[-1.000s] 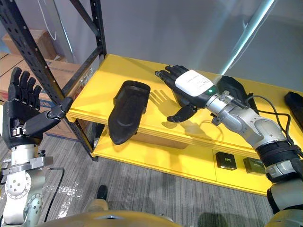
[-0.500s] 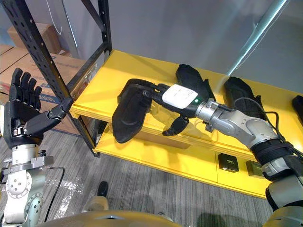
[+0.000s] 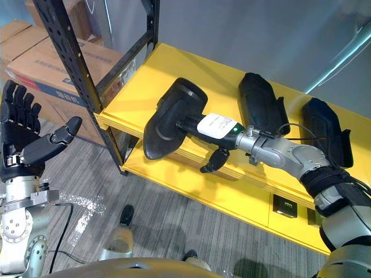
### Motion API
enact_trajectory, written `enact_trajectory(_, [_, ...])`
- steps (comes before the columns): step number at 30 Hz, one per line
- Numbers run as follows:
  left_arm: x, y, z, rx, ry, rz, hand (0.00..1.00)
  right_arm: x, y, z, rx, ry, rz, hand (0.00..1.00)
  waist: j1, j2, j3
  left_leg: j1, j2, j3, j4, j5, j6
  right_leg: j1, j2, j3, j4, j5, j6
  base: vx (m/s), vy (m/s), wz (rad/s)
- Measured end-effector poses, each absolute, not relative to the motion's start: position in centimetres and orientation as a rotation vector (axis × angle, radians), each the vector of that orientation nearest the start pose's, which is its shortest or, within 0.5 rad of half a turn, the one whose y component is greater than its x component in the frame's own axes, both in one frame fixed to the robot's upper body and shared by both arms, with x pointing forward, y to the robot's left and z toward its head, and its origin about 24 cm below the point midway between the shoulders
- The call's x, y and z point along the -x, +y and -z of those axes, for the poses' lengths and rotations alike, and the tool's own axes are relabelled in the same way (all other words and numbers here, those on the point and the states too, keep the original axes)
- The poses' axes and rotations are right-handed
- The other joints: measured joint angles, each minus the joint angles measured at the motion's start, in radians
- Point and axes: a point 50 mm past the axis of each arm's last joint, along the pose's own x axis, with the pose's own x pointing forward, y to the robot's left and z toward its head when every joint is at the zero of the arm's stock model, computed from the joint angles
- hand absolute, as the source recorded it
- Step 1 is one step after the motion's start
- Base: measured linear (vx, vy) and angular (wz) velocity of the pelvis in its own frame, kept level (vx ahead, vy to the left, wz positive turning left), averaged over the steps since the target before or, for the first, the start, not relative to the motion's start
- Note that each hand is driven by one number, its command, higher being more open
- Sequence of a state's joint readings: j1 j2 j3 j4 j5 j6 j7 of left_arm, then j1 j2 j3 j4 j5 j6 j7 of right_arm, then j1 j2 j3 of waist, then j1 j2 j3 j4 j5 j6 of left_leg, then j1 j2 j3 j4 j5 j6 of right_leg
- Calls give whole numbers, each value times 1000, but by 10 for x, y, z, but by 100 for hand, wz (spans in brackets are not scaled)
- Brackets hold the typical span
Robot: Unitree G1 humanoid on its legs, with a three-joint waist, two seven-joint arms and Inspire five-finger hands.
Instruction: Walk over and take three plastic housings, then place them on the shelf
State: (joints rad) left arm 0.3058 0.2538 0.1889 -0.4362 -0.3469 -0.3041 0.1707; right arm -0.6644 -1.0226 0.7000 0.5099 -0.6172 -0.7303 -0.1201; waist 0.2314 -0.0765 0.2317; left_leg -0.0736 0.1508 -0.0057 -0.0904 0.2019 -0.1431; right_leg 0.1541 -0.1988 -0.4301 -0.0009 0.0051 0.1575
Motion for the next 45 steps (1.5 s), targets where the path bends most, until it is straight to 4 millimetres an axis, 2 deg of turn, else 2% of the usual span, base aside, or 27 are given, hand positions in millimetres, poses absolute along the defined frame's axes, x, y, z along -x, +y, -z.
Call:
enact_trajectory(1, [-177, 240, -123, 41, -484, -308, 100, -308, -224, -121, 1628, -507, -762, 0, 1, -3, 1, -2, 0, -2, 0, 0, -1, -1, 1, -2, 0, 0, 0, -15, -12, 7])
enact_trajectory(6, [-175, 244, -126, 27, -494, -321, 100, -311, -216, -123, 1599, -576, -724, 0, 23, -20, 12, -16, 1, -5, 0, 4, 1, -13, 2, -4, 1, 0, -1, 0, 0, 0])
enact_trajectory(15, [-174, 243, -126, 18, -495, -293, 100, -319, -202, -133, 1536, -677, -647, 0, 42, -31, 14, -16, 1, -7, 0, 4, 1, -13, 3, -4, 4, -4, -6, 0, 0, 0])
enact_trajectory(20, [-172, 240, -134, 13, -526, -270, 100, -319, -191, -125, 1516, -670, -691, 0, 52, -45, 15, -16, 1, -11, 0, 5, 1, -14, 3, -4, 15, -8, -14, -3, -2, 1])
enact_trajectory(32, [-171, 240, -132, 4, -514, -255, 100, -313, -195, -108, 1512, -605, -717, 0, 65, -48, 14, -15, 3, -16, 0, 9, 1, -13, 6, -4, 18, -9, -15, -12, -5, 0])
enact_trajectory(36, [-171, 240, -132, 4, -513, -254, 100, -313, -195, -105, 1494, -606, -673, 0, 67, -54, 16, -16, 6, -17, 0, 10, 1, -13, 9, -4, 18, -9, -15, 0, 0, 0])
enact_trajectory(40, [-172, 240, -132, 5, -511, -253, 100, -320, -190, -102, 1422, -563, -552, 0, 67, -56, 16, -19, 8, -18, 0, 12, 1, -15, 11, -4, 18, -9, -15, 0, 0, 0])
enact_trajectory(45, [-174, 233, -128, 28, -499, -228, 100, -333, -173, -100, 1308, -523, -434, 0, 65, -49, 21, -19, 8, -24, 0, 17, 2, -13, 11, -6, 19, -7, -11, 0, 0, 1])
